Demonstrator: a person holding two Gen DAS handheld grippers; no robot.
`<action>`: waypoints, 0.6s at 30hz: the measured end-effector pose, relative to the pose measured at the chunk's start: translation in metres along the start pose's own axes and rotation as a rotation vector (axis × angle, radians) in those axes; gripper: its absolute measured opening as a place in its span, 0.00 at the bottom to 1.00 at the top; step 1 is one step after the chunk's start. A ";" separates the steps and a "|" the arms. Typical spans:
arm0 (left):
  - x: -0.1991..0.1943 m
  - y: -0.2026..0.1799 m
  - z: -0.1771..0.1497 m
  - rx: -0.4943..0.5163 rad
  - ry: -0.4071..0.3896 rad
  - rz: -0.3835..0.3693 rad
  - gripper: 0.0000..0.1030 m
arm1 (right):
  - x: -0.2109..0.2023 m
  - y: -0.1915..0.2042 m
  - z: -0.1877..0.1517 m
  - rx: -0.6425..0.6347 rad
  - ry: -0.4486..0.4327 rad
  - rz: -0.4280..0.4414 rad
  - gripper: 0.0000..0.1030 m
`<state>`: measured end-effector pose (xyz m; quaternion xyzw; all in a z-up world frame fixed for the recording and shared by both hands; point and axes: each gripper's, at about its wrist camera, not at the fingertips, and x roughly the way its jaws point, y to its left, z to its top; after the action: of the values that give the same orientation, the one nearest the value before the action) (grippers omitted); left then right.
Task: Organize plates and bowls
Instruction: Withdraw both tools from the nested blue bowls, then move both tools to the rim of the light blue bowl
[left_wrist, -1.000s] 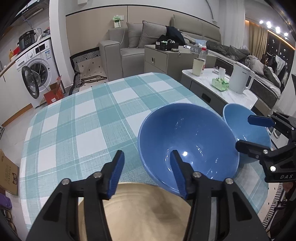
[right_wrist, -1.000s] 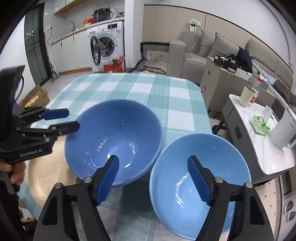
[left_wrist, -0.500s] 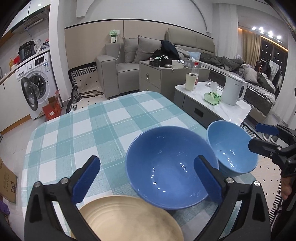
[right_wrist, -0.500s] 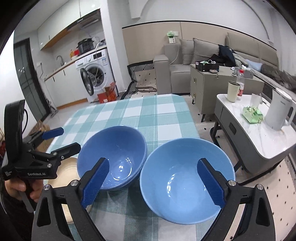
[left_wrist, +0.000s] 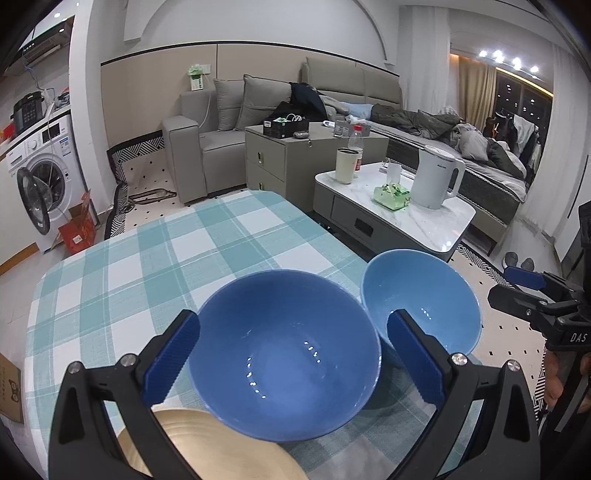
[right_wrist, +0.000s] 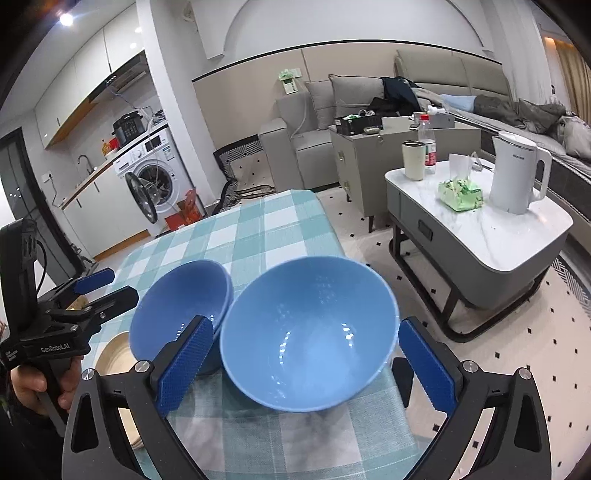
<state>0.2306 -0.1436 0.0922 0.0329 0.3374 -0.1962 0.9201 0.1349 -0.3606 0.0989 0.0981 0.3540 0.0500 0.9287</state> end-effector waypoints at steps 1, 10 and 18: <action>0.001 -0.002 0.001 -0.001 0.000 -0.007 0.99 | -0.001 -0.003 0.000 0.006 -0.003 -0.003 0.99; 0.015 -0.021 0.014 0.018 0.017 -0.038 0.99 | 0.006 -0.026 -0.004 0.053 0.037 -0.019 0.99; 0.035 -0.037 0.023 0.047 0.055 -0.047 0.99 | 0.016 -0.036 -0.005 0.081 0.065 -0.016 0.99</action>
<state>0.2550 -0.1935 0.0907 0.0520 0.3586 -0.2245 0.9046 0.1445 -0.3923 0.0767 0.1311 0.3866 0.0311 0.9124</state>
